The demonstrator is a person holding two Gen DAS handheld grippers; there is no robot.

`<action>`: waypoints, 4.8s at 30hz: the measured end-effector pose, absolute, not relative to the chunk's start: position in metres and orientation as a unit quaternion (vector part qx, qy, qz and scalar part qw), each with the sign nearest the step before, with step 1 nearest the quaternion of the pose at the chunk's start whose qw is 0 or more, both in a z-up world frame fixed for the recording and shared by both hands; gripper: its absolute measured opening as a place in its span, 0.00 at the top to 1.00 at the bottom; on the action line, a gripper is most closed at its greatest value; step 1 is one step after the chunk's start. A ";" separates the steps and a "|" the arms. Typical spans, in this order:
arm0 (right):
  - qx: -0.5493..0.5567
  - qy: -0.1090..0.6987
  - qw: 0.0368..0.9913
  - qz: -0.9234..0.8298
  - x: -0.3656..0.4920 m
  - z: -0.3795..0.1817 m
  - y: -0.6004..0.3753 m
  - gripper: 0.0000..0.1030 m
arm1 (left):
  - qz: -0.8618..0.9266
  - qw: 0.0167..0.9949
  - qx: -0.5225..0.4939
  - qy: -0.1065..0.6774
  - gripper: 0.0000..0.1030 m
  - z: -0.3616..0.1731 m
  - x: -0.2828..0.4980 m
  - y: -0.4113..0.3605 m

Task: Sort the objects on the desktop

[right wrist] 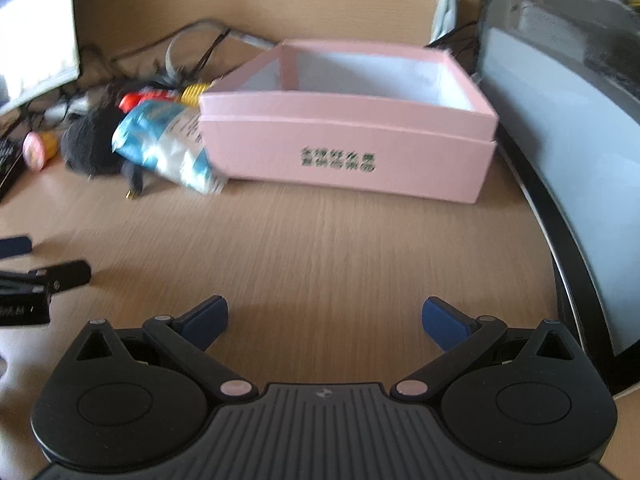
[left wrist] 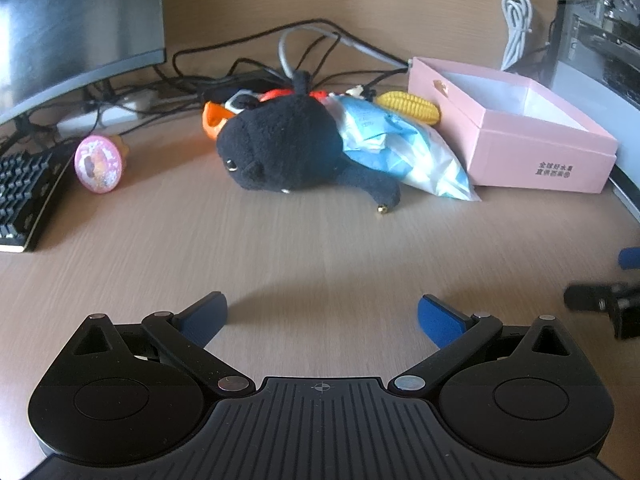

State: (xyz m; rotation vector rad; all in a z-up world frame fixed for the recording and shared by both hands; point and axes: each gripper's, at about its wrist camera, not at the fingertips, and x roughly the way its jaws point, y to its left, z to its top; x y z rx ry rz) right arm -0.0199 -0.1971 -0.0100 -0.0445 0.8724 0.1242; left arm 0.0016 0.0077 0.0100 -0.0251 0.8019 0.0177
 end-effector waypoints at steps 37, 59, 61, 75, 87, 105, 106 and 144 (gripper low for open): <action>-0.260 0.264 0.864 0.340 0.111 0.000 0.183 0.41 | 0.341 0.840 -0.201 0.371 0.00 0.082 -0.175 0.174; -0.050 0.422 0.863 0.272 0.033 0.077 -0.060 0.59 | 0.102 0.900 -0.093 0.414 0.00 0.042 -0.062 0.094; -0.072 0.391 0.883 0.248 0.022 0.085 -0.080 0.45 | 0.091 0.899 -0.097 0.418 0.00 0.040 -0.051 0.093; -0.064 0.362 0.920 0.138 -0.008 0.081 -0.170 0.21 | 0.050 0.904 -0.046 0.422 0.55 0.032 -0.032 0.058; -0.126 0.343 0.913 0.180 -0.014 0.072 -0.147 0.18 | 0.044 0.920 -0.063 0.385 0.26 0.062 -0.068 0.075; -0.437 0.256 0.826 0.250 0.050 0.023 -0.053 0.45 | 0.110 0.897 -0.132 0.408 0.04 0.057 -0.106 0.078; -0.427 0.270 0.826 0.252 0.056 0.018 -0.052 0.44 | 0.112 0.895 -0.136 0.409 0.04 0.056 -0.109 0.078; -0.313 0.346 0.841 0.273 0.002 0.027 -0.083 0.75 | 0.020 0.890 -0.134 0.435 0.03 0.045 -0.072 0.054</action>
